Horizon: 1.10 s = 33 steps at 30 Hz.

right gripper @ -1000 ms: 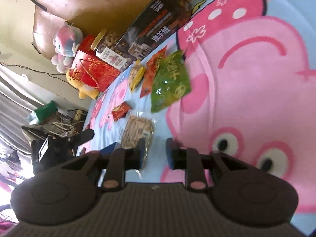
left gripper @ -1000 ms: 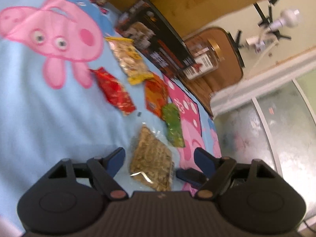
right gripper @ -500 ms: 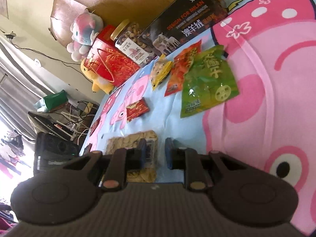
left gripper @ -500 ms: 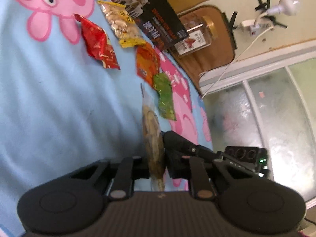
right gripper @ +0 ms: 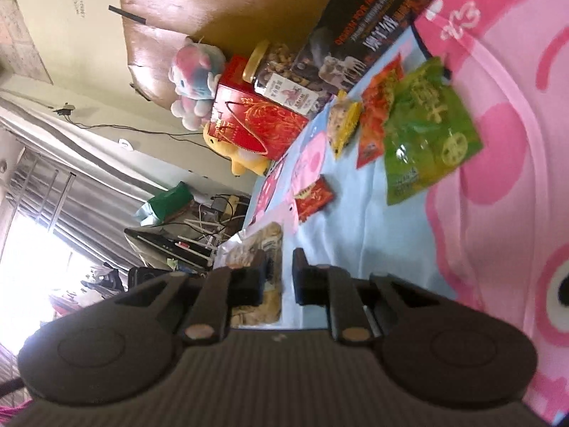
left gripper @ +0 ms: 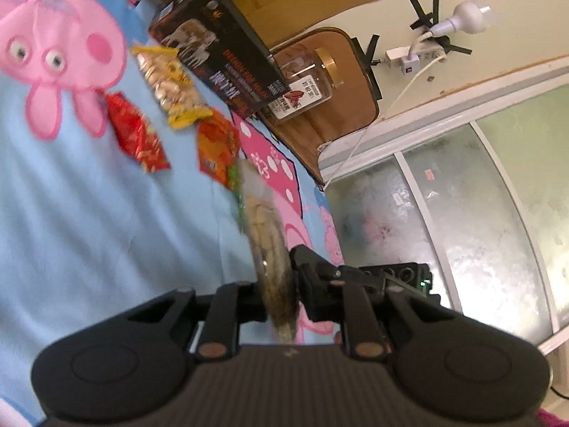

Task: Organize snacks
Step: 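Grasp the clear sunflower seed bag with the left tool and lift it, then carry the sunflower seed bag into the black box with the left tool and release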

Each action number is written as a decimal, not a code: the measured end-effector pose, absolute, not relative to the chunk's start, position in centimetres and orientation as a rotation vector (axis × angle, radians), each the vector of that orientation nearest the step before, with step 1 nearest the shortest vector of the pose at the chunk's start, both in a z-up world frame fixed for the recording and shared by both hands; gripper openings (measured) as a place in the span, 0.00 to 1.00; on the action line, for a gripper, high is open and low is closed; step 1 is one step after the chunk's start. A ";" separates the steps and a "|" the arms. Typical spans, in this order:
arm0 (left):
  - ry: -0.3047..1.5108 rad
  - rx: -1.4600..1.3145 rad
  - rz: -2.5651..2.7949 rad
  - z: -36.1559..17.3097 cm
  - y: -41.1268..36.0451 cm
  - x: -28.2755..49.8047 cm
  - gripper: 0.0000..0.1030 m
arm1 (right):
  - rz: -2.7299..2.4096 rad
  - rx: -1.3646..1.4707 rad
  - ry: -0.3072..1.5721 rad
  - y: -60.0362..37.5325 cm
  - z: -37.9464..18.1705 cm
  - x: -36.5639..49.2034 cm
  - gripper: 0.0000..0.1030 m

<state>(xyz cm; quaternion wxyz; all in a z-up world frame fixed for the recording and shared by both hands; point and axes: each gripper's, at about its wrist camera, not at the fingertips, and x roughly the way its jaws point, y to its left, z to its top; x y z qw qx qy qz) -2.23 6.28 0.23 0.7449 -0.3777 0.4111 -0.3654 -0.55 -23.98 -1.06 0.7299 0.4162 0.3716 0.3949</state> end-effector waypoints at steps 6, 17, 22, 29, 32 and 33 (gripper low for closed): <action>0.914 -0.738 -0.672 0.8 6.2 -1.5 0.51 | 0.823 0.876 0.748 -24.7 0.3 -0.6 0.05; 0.898 -0.748 -0.658 1.7 7.1 0.9 0.33 | 0.778 0.848 0.767 -25.6 0.0 1.4 0.03; 0.781 -0.596 -0.648 8.2 5.6 6.2 0.35 | 0.765 0.749 0.655 -25.0 5.2 6.1 0.03; 0.726 -0.554 -0.558 11.0 4.2 17.1 0.36 | 0.673 0.644 0.528 -23.7 9.0 15.8 0.03; 0.730 -0.545 -0.533 10.5 3.4 20.3 0.36 | 0.632 0.626 0.533 -23.6 8.8 19.3 0.04; 0.731 -0.537 -0.529 10.3 3.0 20.9 0.36 | 0.623 0.629 0.541 -23.7 8.5 20.3 0.04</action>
